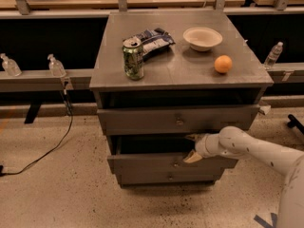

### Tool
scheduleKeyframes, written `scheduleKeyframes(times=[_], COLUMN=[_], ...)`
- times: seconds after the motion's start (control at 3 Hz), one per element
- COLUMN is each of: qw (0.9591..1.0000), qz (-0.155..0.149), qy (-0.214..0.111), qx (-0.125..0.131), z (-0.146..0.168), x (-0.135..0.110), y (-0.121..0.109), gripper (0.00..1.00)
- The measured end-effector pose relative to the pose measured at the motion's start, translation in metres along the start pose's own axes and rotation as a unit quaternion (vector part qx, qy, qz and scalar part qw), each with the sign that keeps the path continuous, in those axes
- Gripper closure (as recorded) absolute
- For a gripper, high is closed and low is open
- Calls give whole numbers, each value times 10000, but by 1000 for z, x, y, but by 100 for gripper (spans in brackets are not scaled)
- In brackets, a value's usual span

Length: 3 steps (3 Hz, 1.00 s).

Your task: Close middle drawer

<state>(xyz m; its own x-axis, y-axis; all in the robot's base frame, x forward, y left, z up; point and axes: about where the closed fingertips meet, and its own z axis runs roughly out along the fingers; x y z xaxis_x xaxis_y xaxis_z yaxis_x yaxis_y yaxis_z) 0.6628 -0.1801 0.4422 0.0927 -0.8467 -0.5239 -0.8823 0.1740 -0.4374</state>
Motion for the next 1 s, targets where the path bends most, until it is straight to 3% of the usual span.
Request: scheduleKeyframes(times=[0.67,1.0], qw=[9993,9990], qz=[63,97], qy=[54,70], qx=[353,431], z=[8,10], x=[-2,-4], y=[10,10], gripper=[46,54])
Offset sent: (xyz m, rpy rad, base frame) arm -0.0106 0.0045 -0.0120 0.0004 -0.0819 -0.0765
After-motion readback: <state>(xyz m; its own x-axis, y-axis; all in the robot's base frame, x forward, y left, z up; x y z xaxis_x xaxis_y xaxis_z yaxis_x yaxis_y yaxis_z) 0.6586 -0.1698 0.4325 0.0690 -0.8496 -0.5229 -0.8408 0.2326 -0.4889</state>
